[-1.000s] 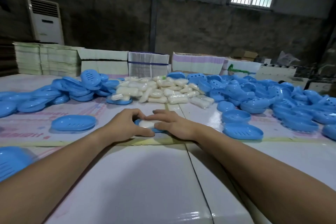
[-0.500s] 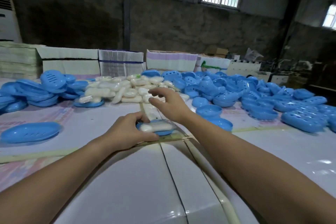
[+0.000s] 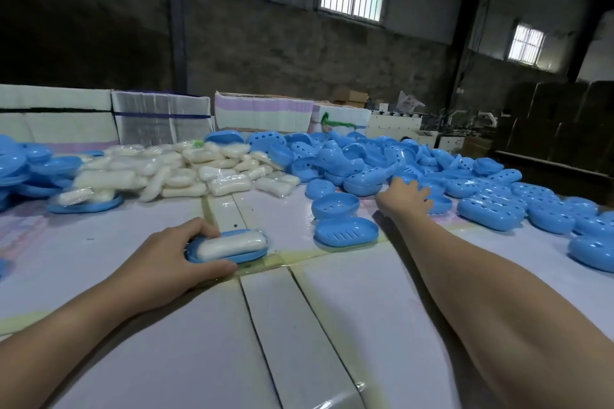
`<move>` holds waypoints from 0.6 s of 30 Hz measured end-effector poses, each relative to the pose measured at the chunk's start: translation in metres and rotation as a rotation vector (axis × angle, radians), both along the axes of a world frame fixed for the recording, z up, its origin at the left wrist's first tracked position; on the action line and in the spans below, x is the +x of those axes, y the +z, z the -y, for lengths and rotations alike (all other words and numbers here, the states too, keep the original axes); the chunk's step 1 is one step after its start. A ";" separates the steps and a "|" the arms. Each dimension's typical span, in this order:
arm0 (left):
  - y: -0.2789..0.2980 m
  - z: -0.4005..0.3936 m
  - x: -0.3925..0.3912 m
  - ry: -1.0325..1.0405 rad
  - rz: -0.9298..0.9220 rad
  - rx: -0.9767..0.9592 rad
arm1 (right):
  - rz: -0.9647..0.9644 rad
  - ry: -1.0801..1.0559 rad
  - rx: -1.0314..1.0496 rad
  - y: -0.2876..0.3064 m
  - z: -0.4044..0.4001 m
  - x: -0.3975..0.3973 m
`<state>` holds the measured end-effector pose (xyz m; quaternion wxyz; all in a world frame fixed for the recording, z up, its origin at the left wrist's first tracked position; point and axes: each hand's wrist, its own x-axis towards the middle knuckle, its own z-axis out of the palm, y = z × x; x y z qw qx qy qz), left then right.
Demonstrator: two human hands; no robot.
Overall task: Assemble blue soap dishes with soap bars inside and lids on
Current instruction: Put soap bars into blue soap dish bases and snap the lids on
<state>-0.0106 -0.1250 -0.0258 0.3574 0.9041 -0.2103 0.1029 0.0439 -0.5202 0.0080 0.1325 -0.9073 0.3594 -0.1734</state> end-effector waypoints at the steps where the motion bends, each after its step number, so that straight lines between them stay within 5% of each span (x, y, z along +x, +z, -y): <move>1: 0.000 0.000 -0.001 0.005 -0.006 -0.012 | -0.013 -0.020 0.049 -0.003 0.006 0.000; 8: -0.001 0.001 -0.003 0.026 -0.021 -0.026 | 0.082 0.109 -0.072 -0.011 0.008 0.007; 13: -0.001 0.001 -0.003 0.037 -0.036 -0.029 | 0.430 0.261 -0.028 0.002 -0.013 0.008; 16: -0.001 0.000 -0.002 0.030 -0.039 -0.014 | 0.685 0.415 0.157 0.027 -0.051 0.002; 18: -0.001 0.000 -0.001 0.022 -0.047 -0.012 | 0.759 0.595 0.504 0.047 -0.083 -0.006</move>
